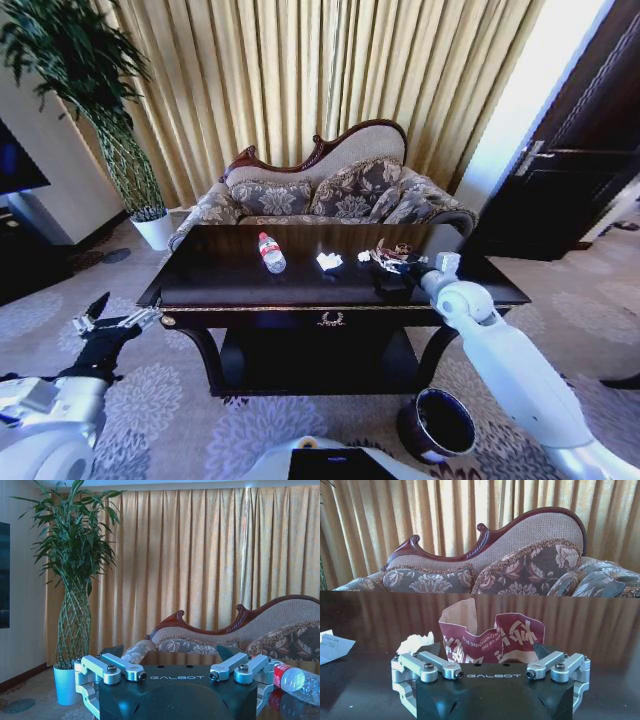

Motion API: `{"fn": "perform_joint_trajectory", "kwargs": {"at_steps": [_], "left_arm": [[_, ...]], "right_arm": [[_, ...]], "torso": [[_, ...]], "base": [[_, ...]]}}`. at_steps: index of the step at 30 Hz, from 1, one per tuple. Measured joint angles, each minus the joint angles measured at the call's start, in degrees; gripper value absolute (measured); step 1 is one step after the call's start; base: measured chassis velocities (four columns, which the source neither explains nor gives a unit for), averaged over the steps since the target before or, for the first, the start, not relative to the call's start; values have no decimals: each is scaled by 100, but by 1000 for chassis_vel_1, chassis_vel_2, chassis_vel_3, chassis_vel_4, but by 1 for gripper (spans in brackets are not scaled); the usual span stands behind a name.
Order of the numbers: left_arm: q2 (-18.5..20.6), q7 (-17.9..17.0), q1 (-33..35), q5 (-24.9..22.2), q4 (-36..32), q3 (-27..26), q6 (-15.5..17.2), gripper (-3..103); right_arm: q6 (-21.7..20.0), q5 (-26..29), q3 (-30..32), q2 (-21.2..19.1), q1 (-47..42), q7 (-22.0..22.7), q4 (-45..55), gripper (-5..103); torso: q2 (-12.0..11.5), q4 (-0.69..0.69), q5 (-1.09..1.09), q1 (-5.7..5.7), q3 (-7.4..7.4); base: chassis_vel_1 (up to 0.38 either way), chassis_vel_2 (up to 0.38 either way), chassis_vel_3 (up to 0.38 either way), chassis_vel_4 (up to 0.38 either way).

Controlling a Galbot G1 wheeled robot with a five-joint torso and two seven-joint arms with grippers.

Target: Move to the front of the table and place the trash on the table into the trash bin.

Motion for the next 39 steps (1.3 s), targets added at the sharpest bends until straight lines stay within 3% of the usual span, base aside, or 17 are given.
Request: {"fn": "perform_joint_trajectory", "kwargs": {"at_steps": [7,10,13,14,21,24,28,31,35,39], "left_arm": [[-21,33,-4,66,0,47,-33,100],[-11,35,-3,71,0,53,-36,100],[-6,35,-4,73,0,65,-36,100],[-4,35,-5,77,0,81,-37,100],[5,35,-13,109,0,147,-37,100],[-3,35,-11,128,0,177,-37,100],[-1,35,-10,133,0,181,-37,100],[7,35,-10,133,0,185,-40,100],[6,35,-8,133,0,190,-41,100],[8,35,-10,133,0,191,-41,100]], "right_arm": [[25,-82,-85,22,77,6,-86,103],[62,-136,-89,55,76,12,-125,89],[92,-147,-88,70,72,12,-146,84],[107,-151,-86,75,69,13,-153,73],[127,-153,-76,78,57,12,-155,51],[143,-161,-68,71,36,9,-155,35],[147,-164,-60,66,24,8,-155,29],[148,-165,-45,60,-7,7,-114,13],[149,-171,-19,65,-57,5,-67,3],[150,-170,46,66,-134,0,24,0]], "torso": [[0,0,0,1,0],[0,0,0,0,0],[0,0,0,0,0],[0,0,0,0,0],[0,0,0,0,0],[0,0,0,0,0],[0,0,0,0,0],[0,0,0,0,0],[0,0,0,0,0],[0,0,0,0,0]], "base": [[0,0,0,0],[0,0,0,0],[0,0,0,0],[0,0,0,0],[0,0,0,0],[0,0,0,0],[0,0,0,0],[0,0,0,0],[0,0,0,0],[0,0,0,0]]}}
